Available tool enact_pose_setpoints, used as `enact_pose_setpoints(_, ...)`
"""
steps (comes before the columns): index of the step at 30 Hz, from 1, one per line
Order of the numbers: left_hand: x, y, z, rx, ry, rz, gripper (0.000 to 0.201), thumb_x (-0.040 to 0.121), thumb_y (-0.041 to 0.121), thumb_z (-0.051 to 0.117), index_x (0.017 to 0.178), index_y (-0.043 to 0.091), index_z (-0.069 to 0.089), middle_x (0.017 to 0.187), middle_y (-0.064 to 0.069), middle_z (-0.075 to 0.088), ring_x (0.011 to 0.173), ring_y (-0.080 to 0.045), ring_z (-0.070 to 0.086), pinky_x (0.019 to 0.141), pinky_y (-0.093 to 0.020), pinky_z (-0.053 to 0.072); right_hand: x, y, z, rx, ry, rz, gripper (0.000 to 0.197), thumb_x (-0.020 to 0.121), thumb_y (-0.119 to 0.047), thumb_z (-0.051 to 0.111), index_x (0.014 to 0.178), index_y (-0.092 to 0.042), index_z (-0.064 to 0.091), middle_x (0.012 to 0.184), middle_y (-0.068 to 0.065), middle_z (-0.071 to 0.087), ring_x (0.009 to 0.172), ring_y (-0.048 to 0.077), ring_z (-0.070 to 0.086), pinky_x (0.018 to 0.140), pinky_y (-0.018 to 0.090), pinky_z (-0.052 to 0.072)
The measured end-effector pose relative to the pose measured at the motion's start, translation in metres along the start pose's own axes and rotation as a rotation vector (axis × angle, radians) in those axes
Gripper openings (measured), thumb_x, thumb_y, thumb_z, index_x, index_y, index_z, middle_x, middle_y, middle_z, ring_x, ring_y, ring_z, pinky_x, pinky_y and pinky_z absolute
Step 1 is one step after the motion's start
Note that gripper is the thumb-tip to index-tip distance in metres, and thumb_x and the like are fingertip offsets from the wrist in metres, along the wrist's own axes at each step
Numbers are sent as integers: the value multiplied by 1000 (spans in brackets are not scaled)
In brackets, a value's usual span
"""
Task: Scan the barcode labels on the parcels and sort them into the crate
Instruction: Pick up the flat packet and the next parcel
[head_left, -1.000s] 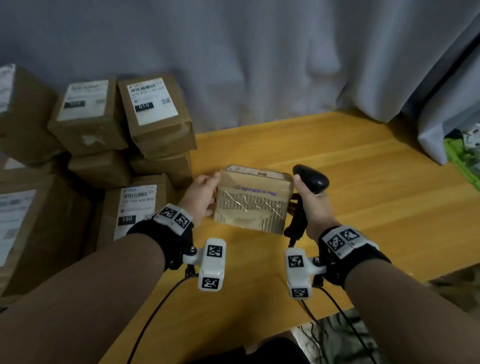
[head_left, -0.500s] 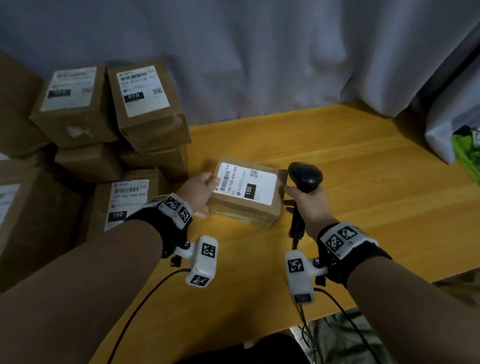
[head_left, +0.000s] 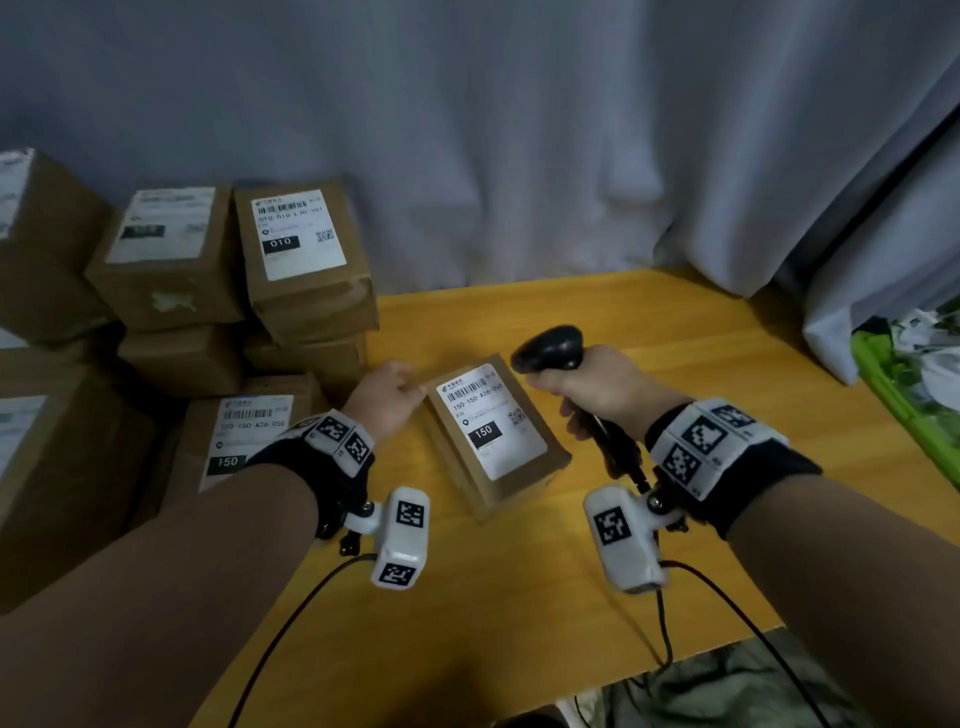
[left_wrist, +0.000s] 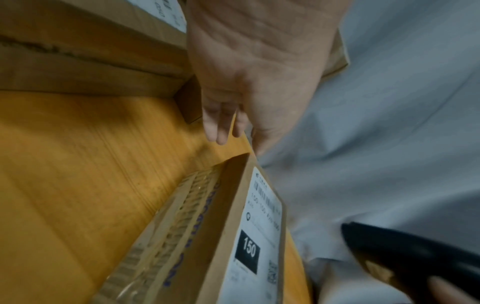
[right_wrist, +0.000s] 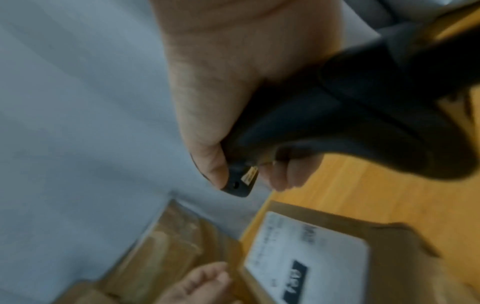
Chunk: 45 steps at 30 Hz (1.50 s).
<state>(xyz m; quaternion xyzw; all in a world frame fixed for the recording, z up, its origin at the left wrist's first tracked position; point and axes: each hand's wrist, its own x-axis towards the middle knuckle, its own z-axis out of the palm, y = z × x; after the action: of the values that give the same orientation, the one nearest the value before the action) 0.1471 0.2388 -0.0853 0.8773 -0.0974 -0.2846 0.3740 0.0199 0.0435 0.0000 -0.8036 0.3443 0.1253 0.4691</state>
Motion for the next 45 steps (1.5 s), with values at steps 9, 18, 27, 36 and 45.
enact_pose_setpoints(9,-26,-13,-34,-215,65,52,9,98,16,50,94,21,57,98,-4,64,87,-19,63,77,-31,51,-48,-62,5,-47,-134,-55,41,88,-38,61,73,-1,60,64,24,67,51,32,62,58,36,58)
enact_pose_setpoints(18,-33,-16,-49,-229,48,36,12,98,17,48,105,13,57,98,-6,65,90,-23,63,88,-38,51,-55,-68,14,-44,-35,-6,43,89,-42,60,84,1,60,61,18,67,47,26,62,52,29,55)
enact_pose_setpoints(27,-38,-16,-50,-202,27,42,11,99,17,47,104,13,56,97,-3,63,87,-20,62,86,-36,51,-55,-70,17,6,-59,-42,37,90,-36,62,90,1,60,61,15,65,48,24,62,49,27,54)
enact_pose_setpoints(36,-42,2,-15,-164,-50,-38,14,98,23,49,110,16,54,114,-7,59,87,-18,59,81,-32,50,-25,-13,1,153,181,-124,38,87,-13,64,116,-11,39,87,11,61,66,22,63,59,34,58)
enact_pose_setpoints(45,-44,30,49,-50,-56,-131,46,91,32,62,128,16,40,105,-1,58,100,-23,59,93,-40,52,22,106,-63,16,373,79,19,95,-15,54,95,3,60,64,8,41,57,24,40,56,31,32)
